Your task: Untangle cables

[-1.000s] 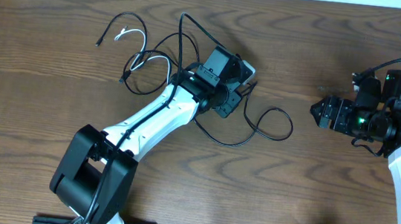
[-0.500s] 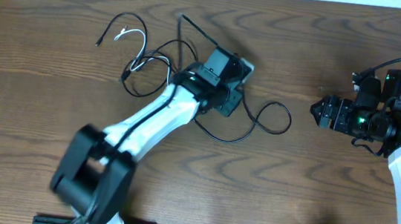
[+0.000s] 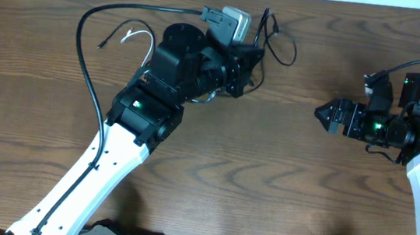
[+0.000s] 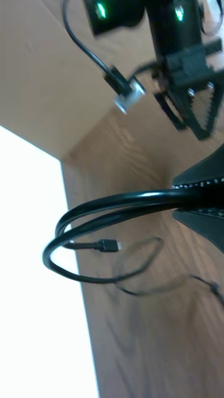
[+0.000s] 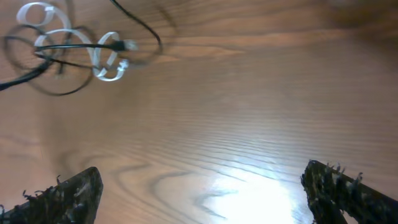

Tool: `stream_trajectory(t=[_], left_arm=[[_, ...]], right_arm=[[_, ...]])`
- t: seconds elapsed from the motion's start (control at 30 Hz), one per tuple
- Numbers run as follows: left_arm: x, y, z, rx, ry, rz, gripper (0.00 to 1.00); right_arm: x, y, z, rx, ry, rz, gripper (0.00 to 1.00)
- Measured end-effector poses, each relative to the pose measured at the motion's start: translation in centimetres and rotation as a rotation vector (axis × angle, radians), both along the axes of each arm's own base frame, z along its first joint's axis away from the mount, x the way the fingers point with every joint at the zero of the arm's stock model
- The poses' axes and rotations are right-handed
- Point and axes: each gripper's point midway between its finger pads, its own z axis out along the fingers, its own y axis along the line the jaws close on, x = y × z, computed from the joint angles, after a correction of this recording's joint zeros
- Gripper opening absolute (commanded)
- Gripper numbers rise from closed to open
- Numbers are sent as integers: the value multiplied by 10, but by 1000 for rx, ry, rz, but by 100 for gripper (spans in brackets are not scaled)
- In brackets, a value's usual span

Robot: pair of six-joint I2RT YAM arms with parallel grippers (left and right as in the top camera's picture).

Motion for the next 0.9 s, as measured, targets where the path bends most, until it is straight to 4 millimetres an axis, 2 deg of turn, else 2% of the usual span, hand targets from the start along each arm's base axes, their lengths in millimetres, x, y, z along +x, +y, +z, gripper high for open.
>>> stream_trajectory(t=[0.07, 0.13, 0.23, 0.4, 0.5, 0.67, 0.8, 0.9], left_arm=[[0, -5, 19, -70, -36, -19, 8], [-2, -9, 27, -111, -39, -36, 7], [-5, -11, 29, -139, -15, -55, 7], [-17, -19, 30, -165, 18, -126, 7], [-24, -23, 31, -177, 32, -176, 7], [-34, -28, 32, -191, 50, -233, 7], [-38, -30, 33, -197, 56, -260, 7], [-37, -29, 33, -196, 55, -256, 7]], right_arm=[[-1, 8, 4, 40, -12, 35, 99], [-3, 15, 9, 76, -29, 77, 99], [-3, 25, 17, 121, -69, 133, 99], [17, 38, 36, 130, -221, 206, 99], [25, 55, 48, 130, -314, 275, 99], [27, 89, 61, 121, -408, 378, 99], [27, 98, 54, 57, -405, 386, 99], [16, 108, 43, 32, -354, 409, 99]])
